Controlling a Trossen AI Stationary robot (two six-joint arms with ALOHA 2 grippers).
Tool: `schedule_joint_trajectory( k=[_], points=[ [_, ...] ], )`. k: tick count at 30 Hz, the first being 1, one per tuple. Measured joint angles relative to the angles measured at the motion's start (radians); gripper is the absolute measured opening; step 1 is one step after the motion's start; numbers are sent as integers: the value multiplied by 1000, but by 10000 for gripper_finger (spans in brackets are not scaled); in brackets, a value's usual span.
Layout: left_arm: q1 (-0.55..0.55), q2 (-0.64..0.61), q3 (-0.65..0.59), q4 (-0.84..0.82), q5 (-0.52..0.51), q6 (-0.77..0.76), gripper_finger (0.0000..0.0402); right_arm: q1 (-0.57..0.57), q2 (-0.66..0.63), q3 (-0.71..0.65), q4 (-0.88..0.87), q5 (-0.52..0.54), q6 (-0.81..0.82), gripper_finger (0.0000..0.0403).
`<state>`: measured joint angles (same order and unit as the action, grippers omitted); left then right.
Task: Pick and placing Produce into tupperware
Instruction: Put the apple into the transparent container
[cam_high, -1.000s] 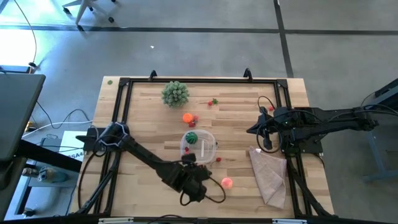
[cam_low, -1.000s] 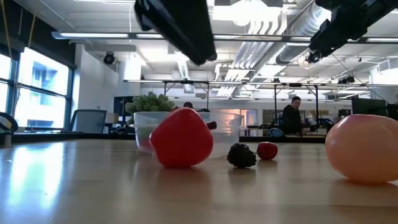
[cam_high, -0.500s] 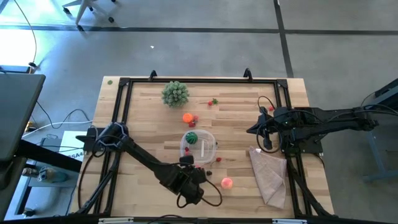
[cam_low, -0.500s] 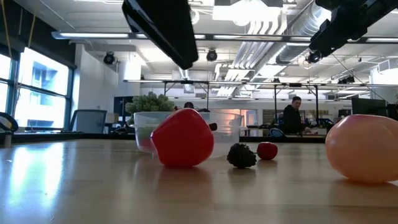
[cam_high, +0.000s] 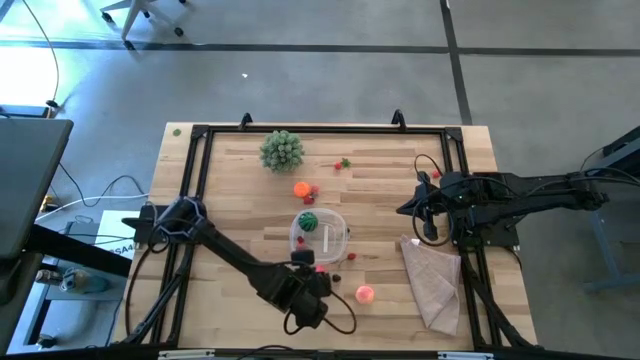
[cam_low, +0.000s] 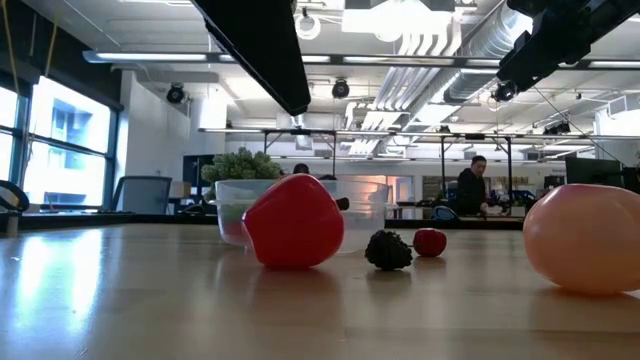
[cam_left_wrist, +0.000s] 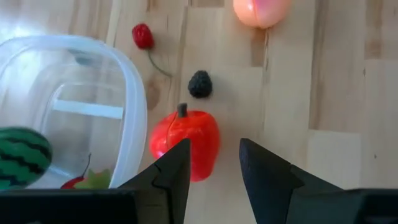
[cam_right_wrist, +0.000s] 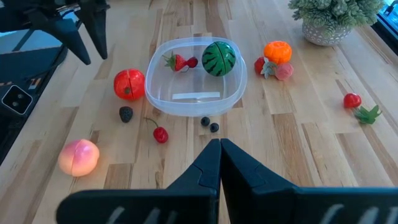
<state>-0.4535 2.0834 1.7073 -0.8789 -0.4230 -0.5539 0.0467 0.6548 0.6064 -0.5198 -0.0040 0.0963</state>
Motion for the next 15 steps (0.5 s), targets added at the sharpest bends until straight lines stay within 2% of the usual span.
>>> schedule_joint_trajectory(
  k=[8,12,15],
  points=[
    [-66,-78,-151,78,-9,-54,127,0,0,0,0,0,0,0],
    [-88,-182,-308,241,-42,-82,127,0,-1,-1,1,0,0,0],
    [-92,-281,-474,412,-42,-106,127,0,4,-1,4,0,0,0]
  ],
)
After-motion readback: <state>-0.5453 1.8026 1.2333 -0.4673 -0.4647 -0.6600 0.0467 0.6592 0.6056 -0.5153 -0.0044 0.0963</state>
